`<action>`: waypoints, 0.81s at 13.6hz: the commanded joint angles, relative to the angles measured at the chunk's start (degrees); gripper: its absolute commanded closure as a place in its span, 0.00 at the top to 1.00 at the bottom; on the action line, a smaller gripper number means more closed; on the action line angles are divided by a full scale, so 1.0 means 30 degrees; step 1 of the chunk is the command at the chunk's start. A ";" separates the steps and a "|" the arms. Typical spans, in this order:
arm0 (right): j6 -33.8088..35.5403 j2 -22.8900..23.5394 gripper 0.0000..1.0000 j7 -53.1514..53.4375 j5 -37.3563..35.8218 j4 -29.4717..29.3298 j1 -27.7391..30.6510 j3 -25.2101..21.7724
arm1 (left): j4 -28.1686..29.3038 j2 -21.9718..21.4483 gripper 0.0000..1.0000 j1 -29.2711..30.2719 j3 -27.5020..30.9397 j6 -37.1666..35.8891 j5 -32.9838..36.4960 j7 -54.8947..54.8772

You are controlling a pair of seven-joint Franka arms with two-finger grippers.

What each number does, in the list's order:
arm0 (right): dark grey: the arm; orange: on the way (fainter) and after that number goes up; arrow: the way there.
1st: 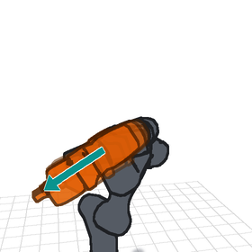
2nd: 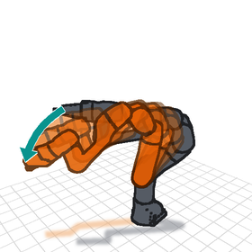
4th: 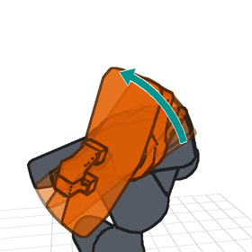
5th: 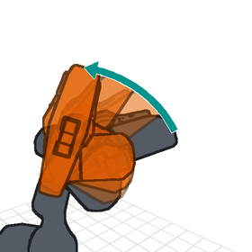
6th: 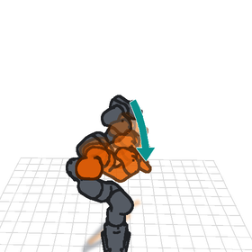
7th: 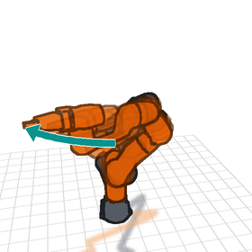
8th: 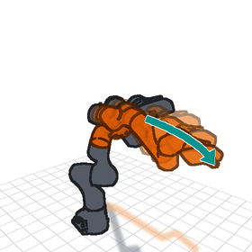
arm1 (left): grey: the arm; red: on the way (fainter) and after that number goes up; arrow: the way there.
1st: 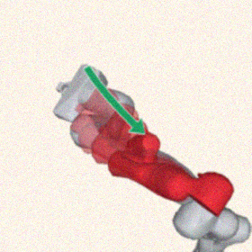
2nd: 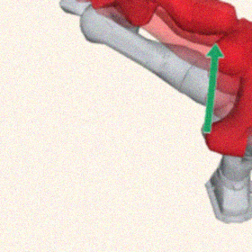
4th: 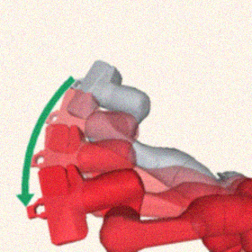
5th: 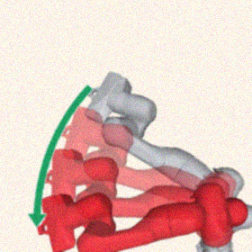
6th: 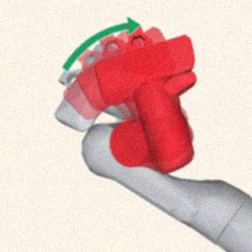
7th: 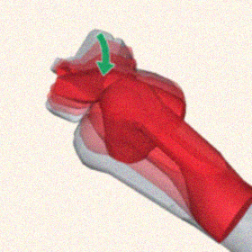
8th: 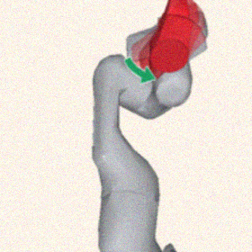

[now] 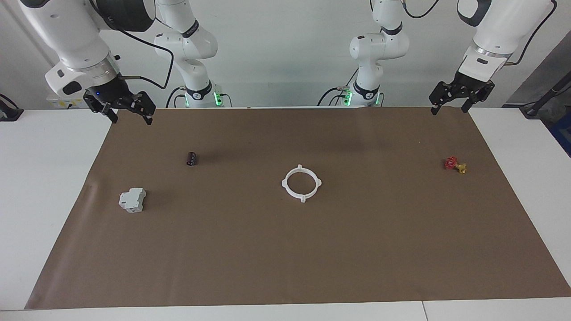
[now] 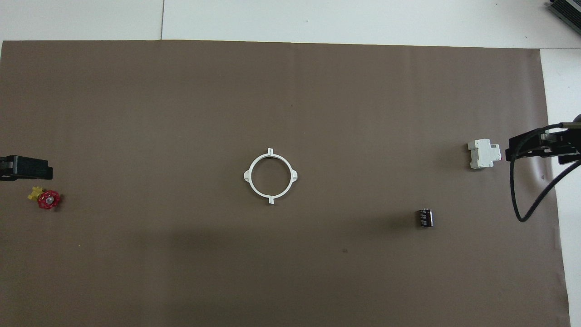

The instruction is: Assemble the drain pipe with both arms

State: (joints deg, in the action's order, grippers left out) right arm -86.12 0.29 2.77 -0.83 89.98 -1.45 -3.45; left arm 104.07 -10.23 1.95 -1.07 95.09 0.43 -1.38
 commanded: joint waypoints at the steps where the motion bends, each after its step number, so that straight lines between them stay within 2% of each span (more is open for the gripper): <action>1: -0.0531 -0.0478 1.00 -0.0249 -0.0367 0.0622 -0.0101 0.0066 | -0.0583 0.1821 1.00 -0.0935 0.0763 0.0325 -0.0318 -0.0184; 2: -0.0560 -0.0507 1.00 -0.0278 -0.0338 0.0651 -0.0072 0.0037 | -0.0966 0.1856 1.00 -0.0999 0.0940 -0.0111 -0.0347 -0.0213; 4: -0.0560 -0.0507 1.00 -0.0308 -0.0308 0.0652 -0.0042 0.0037 | -0.2311 0.2091 1.00 -0.1204 0.0855 -0.2566 -0.0318 -0.0272; 5: -0.0560 -0.0507 1.00 -0.0308 -0.0308 0.0652 -0.0071 0.0037 | -0.2608 0.2120 1.00 -0.1234 0.0738 -0.2751 -0.0318 -0.0243; 11: -0.0560 -0.0507 1.00 -0.0337 -0.0279 0.0652 -0.0072 0.0037 | -0.2845 0.2003 1.00 -0.1176 0.0854 -0.0910 -0.0231 -0.0535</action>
State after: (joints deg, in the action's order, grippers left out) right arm -86.20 0.28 2.77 -0.83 89.98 -1.68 -3.45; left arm 96.19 -4.42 -1.15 0.51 90.85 0.28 -1.73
